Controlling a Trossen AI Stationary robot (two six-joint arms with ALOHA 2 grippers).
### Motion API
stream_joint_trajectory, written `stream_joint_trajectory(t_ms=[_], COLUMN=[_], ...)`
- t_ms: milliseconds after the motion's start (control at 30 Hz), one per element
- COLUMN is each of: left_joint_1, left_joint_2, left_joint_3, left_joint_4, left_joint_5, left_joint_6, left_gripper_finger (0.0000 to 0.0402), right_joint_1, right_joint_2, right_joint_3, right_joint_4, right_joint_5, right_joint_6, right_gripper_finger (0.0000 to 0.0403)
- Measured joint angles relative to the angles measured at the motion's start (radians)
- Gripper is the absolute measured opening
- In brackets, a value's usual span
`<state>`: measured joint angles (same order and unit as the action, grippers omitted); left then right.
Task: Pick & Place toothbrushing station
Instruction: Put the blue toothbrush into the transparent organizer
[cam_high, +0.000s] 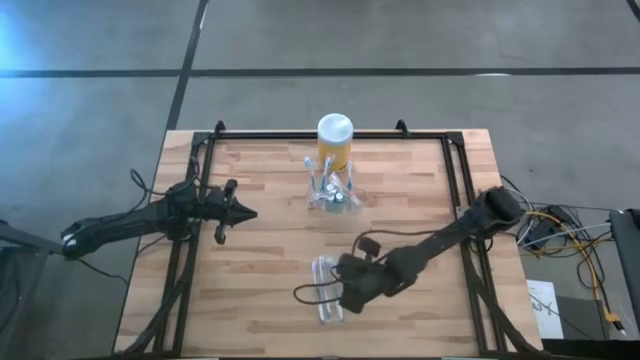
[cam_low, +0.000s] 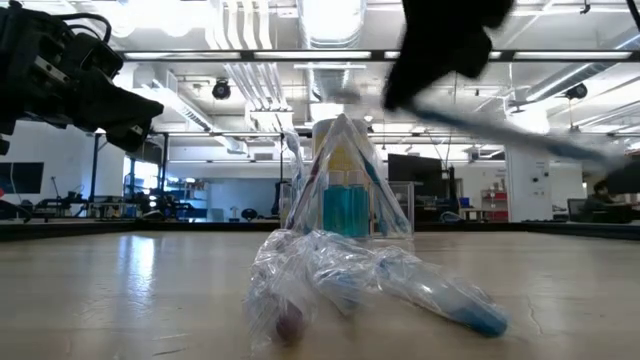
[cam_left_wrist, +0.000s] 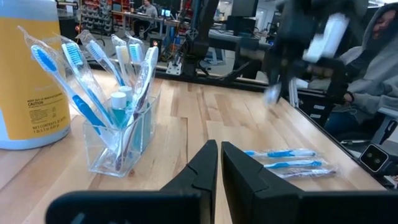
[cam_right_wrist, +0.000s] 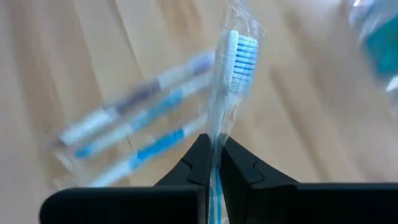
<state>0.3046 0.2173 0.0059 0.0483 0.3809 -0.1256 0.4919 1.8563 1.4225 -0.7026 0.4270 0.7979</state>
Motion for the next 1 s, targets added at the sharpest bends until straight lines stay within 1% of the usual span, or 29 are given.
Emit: stream_joint_trajectory(t_ms=[67,167,233,333,400,500,633,767,900,1000], left_joint_1=[0.0,0.0,0.0,0.0,0.0,0.0,0.0,0.0,0.0,0.0], left_joint_2=[0.001,0.002,0.006,0.012,0.014,0.016,0.019,0.02,0.021,0.021], left_joint_3=[0.0,0.0,0.0,0.0,0.0,0.0,0.0,0.0,0.0,0.0], left_joint_4=[0.0,0.001,0.002,0.002,0.002,0.002,0.003,0.003,0.011,0.017], left_joint_5=[0.0,0.0,0.0,0.0,0.0,-0.002,-0.003,-0.004,-0.007,-0.007], left_joint_6=[0.003,0.009,0.011,0.02,0.021,0.028,0.039,0.04,0.049,0.05], left_gripper_finger=[0.0025,0.0025,0.0025,0.0025,0.0025,0.0025,0.0025,0.0025,0.0025,0.0025], right_joint_1=[0.014,0.023,0.026,0.027,0.021,0.004,-0.016,-0.036,-0.08,-0.121], right_joint_2=[-0.064,-0.174,-0.254,-0.374,-0.447,-0.546,-0.692,-0.879,-1.052,-1.158], right_joint_3=[-0.017,-0.101,-0.194,-0.356,-0.47,-0.616,-0.795,-0.95,-1.071,-1.133], right_joint_4=[0.031,0.186,0.358,0.674,0.853,0.988,1.188,1.309,1.308,1.301], right_joint_5=[0.048,0.074,0.061,-0.039,-0.066,-0.074,-0.055,-0.062,-0.068,-0.143], right_joint_6=[-0.061,-0.19,-0.316,-0.533,-0.614,-0.684,-0.78,-0.833,-0.82,-0.824], right_gripper_finger=[0.0012,0.0012,0.0012,0.0011,0.0012,0.0012,0.0012,0.0012,0.0012,0.0012])
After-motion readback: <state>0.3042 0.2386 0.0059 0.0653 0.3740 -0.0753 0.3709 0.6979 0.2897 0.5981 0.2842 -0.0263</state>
